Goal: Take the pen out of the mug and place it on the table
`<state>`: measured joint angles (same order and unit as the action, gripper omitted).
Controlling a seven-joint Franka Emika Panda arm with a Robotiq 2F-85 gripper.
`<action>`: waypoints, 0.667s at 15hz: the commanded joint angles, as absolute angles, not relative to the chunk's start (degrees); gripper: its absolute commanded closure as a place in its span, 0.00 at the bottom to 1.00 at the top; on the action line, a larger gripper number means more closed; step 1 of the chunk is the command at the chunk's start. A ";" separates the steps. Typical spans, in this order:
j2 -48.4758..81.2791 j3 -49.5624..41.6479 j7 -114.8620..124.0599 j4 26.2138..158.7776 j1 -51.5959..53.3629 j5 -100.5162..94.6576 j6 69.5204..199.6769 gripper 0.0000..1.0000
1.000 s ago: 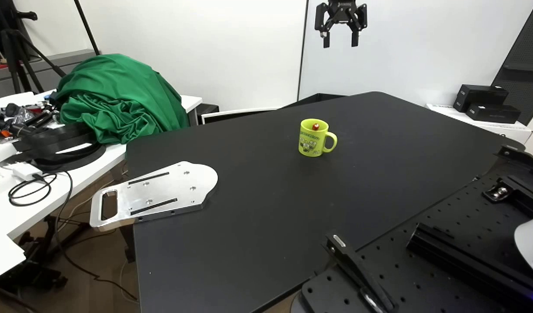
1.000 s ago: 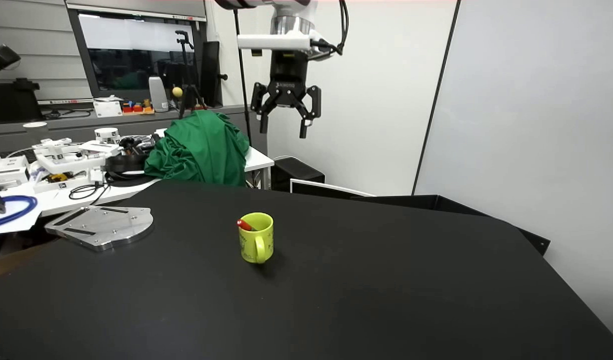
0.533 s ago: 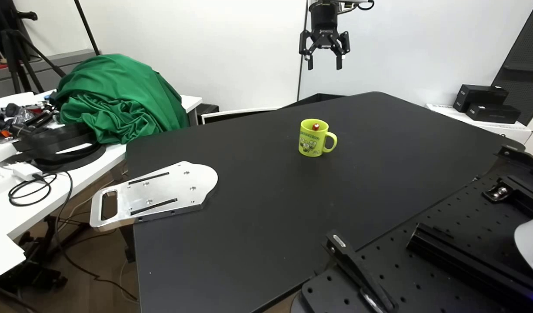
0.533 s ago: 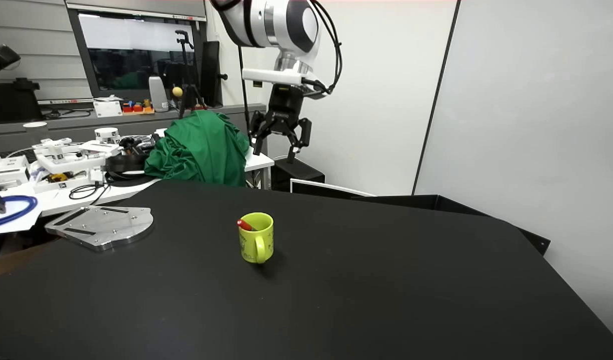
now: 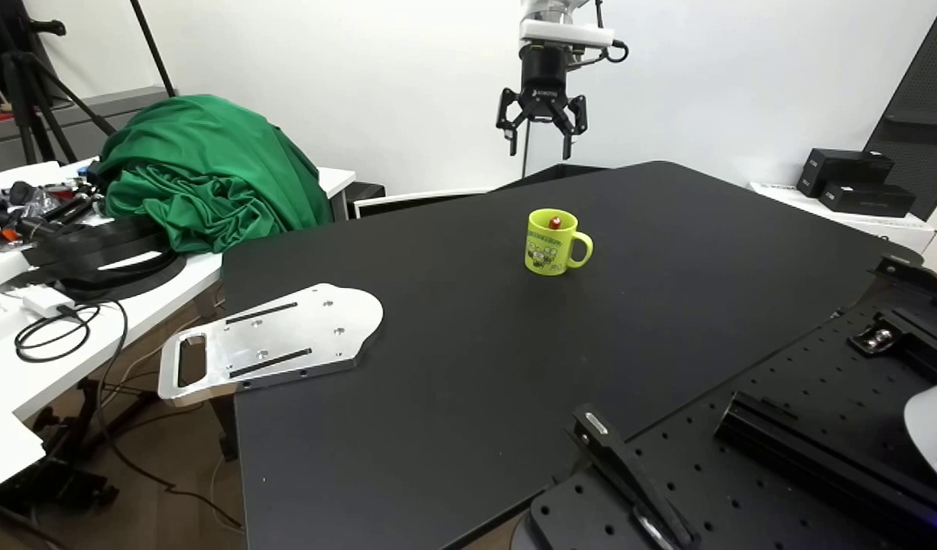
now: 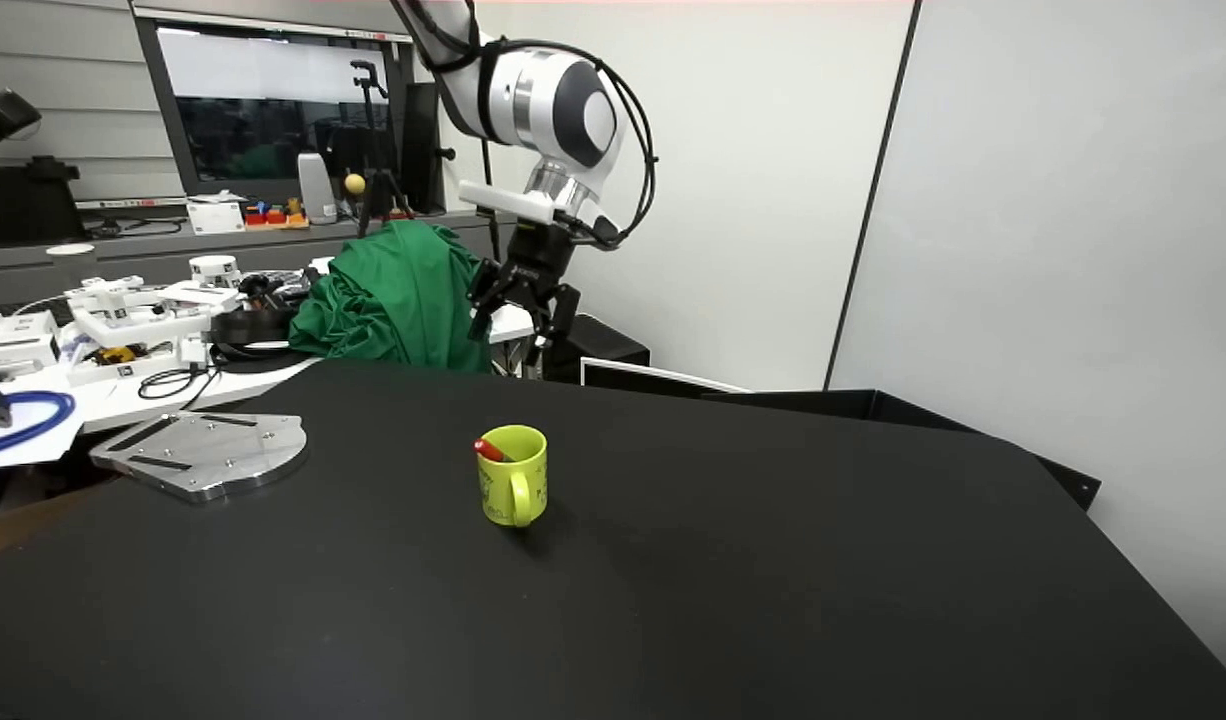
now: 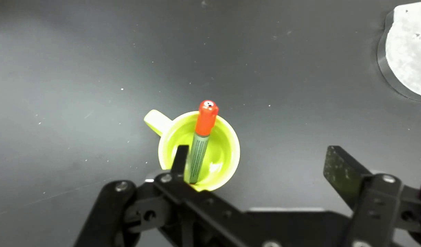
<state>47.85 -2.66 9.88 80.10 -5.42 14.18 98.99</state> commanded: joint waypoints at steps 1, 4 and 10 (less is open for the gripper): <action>51.18 -1.65 12.93 77.72 -6.14 17.77 99.11 0.00; 53.34 -1.50 13.28 77.26 -6.70 20.05 98.24 0.00; 55.02 -1.70 13.01 79.14 -8.63 22.86 97.15 0.00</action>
